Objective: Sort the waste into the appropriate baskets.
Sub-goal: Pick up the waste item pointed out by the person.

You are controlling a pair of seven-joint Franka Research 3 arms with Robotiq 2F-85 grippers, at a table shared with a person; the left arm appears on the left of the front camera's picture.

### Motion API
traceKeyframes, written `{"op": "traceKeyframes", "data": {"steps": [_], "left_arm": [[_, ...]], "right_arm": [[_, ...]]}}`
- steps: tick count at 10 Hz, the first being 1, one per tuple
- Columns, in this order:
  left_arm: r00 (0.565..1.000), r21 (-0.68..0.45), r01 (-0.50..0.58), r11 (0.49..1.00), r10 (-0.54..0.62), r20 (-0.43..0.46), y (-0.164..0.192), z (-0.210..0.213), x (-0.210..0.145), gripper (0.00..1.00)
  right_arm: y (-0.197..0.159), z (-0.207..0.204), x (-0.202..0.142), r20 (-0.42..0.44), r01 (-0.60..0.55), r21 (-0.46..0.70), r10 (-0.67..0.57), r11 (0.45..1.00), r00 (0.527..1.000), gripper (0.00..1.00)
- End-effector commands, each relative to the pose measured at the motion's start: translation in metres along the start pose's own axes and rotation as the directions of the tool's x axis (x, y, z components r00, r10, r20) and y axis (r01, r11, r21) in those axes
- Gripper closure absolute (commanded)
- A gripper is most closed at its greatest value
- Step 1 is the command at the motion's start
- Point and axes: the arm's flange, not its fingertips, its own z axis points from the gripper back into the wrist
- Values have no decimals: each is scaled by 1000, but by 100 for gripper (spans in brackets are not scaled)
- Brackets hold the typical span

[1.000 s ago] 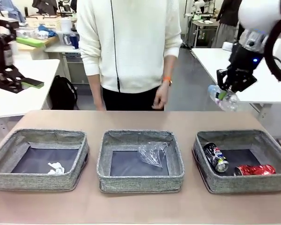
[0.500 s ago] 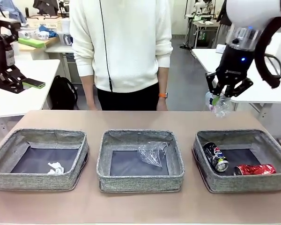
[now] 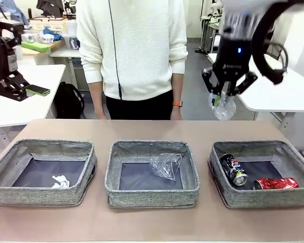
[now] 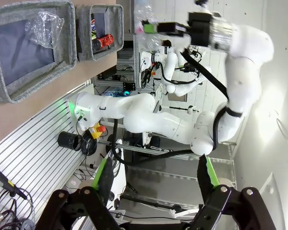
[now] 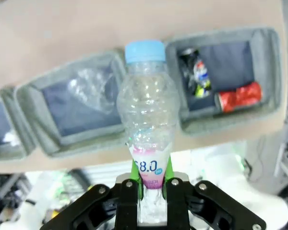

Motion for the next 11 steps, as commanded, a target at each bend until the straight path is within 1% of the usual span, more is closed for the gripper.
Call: {"op": "traceKeyframes", "data": {"steps": [1,2,3,4,5,6,7,8,11], "left_arm": [[1000,-27,-7,1000,7,0,-5,0,-1,10],[1000,-27,-7,1000,7,0,-5,0,-1,10],[1000,-27,-7,1000,7,0,-5,0,-1,10],[1000,-27,-7,1000,7,0,-5,0,-1,10],[1000,-27,-7,1000,7,0,-5,0,-1,10],[1000,-27,-7,1000,7,0,-5,0,-1,10],[1000,-27,-7,1000,7,0,-5,0,-1,10],[1000,-27,-7,1000,7,0,-5,0,-1,10],[1000,-27,-7,1000,7,0,-5,0,-1,10]], "right_arm": [[40,57,-15,-112,109,-22,-110,994,988,81],[66,78,-28,-136,210,-17,-210,978,968,81],[86,97,-43,-130,241,1,-238,971,962,81],[103,119,-57,-142,316,35,-308,948,941,81],[115,130,-72,-72,262,37,-259,964,963,81],[124,138,-83,-13,148,36,-148,988,989,81],[129,145,-90,9,57,46,-57,997,998,81],[133,156,-91,1,-21,75,21,997,1000,81],[146,182,-97,99,-40,58,34,997,994,81]]}}
